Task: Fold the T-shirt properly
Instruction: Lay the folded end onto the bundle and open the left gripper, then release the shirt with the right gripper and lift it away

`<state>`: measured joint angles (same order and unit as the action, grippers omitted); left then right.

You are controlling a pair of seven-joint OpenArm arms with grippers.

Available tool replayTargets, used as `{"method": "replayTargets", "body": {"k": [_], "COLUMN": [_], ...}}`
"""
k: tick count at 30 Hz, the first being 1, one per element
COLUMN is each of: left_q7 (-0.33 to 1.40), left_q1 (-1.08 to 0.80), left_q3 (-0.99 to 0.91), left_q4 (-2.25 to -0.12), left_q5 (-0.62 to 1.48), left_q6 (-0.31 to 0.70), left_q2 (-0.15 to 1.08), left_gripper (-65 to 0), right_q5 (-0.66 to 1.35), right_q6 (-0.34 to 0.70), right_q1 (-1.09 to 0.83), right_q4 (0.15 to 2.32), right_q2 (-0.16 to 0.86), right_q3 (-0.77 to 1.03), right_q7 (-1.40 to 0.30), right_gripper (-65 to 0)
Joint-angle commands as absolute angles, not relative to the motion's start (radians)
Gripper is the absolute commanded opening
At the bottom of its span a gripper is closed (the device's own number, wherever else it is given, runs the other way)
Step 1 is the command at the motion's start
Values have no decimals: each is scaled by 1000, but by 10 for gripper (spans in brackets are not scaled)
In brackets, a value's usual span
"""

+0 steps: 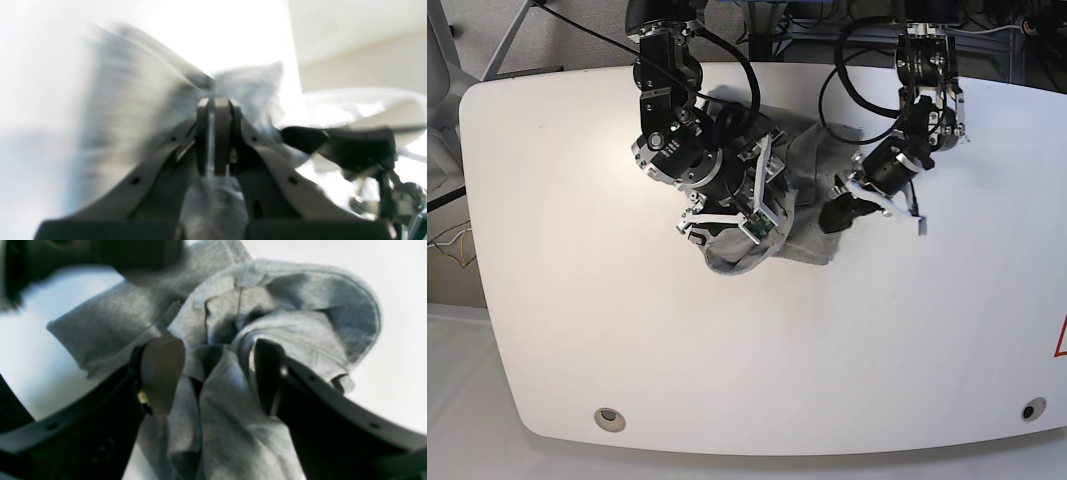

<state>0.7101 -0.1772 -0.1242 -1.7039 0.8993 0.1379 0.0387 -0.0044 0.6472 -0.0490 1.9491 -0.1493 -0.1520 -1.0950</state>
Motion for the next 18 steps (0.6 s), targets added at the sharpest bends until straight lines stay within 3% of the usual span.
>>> {"method": "replayTargets", "body": {"k": [1, 18], "left_q7": [697, 697], "left_q1": [-174, -223], "left_q3": [-151, -289], "left_q4": [-1741, -1738], "left_q5": [918, 915], "left_q6": [150, 150], "left_q2": [62, 156], "left_gripper": [-628, -628], "right_q5": [4, 13], "right_q6": [650, 651], "right_q1": [-21, 70], "right_q4": [1975, 1977], "right_q2": [-157, -157], "right_q3": [-134, 21], "right_q7": [-1070, -1072], "right_gripper": [-288, -288]}}
